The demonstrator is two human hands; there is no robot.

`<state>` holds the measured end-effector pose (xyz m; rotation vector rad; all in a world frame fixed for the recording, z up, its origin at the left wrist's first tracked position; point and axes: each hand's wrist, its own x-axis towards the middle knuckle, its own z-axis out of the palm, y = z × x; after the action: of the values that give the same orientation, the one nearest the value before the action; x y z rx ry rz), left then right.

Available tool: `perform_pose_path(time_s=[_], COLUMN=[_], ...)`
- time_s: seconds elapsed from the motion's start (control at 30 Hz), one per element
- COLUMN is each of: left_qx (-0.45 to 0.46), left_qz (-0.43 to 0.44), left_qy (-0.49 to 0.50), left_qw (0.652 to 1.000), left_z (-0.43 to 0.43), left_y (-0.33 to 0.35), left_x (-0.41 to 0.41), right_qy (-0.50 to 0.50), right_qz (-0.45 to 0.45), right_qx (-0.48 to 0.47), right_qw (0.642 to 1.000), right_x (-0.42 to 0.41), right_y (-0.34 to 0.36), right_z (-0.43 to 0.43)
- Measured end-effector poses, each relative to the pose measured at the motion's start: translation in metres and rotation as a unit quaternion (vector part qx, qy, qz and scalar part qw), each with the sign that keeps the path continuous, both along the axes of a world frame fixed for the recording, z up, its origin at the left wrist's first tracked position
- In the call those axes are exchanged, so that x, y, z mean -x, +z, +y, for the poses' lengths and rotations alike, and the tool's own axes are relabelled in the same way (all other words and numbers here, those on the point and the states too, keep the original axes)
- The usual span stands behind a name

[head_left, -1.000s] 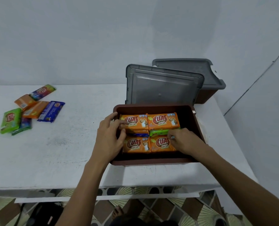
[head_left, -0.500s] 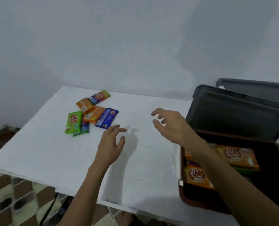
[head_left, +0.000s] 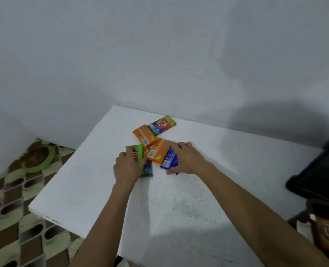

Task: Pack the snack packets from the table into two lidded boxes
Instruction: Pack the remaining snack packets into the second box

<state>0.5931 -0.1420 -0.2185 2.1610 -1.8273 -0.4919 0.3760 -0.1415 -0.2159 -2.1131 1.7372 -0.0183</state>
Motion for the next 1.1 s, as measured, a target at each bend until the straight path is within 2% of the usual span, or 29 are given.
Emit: perform_pose_path(time_s=[0.13,0.2,0.27,0.33,0.43,0.5,0.53,0.57,0.67,0.73,0.93,1.1], left_qx=[0.003,0.009,0.026,0.046,0.076,0.085,0.090,0.094,0.123,0.121,0.072,0.053], left_qz=[0.013,0.024,0.045,0.070,0.098,0.151,0.187,0.219,0.288,0.328,0.467,0.501], left_qy=[0.002,-0.007,-0.023,-0.052,-0.104,-0.120,-0.126,-0.133,-0.165,-0.176,-0.182,-0.212], left_qw=[1.000,1.000,0.998,0.995,0.987,0.977,0.970,0.962,0.935,0.920,0.862,0.837], left_z=[-0.003,0.000,0.007,0.016,0.030,0.040,0.045,0.052,0.076,0.095,0.161,0.217], left_y=[0.002,0.005,0.011,0.019,0.032,0.042,0.048,0.054,0.070,0.079,0.097,0.103], left_x=[-0.004,-0.006,-0.005,0.000,0.015,0.031,0.041,0.053,0.091,0.116,0.190,0.238], right_qy=[-0.016,-0.076,-0.153,-0.218,-0.283,-0.322,-0.340,-0.351,-0.337,-0.335,-0.365,-0.361], right_qz=[-0.008,-0.088,-0.226,-0.390,-0.623,-0.691,-0.696,-0.685,-0.622,-0.583,-0.527,-0.505], right_qx=[-0.006,-0.029,-0.055,-0.095,-0.157,-0.134,-0.111,-0.088,-0.029,0.012,0.111,0.114], right_qw=[1.000,0.993,0.961,0.889,0.713,0.633,0.622,0.632,0.706,0.740,0.759,0.775], right_x=[0.004,0.011,0.021,0.032,0.052,0.067,0.075,0.084,0.109,0.126,0.194,0.246], right_y=[0.009,0.018,0.030,0.042,0.063,0.076,0.082,0.088,0.101,0.107,0.125,0.137], right_z=[-0.001,0.007,0.018,0.034,0.065,0.087,0.099,0.111,0.154,0.185,0.280,0.352])
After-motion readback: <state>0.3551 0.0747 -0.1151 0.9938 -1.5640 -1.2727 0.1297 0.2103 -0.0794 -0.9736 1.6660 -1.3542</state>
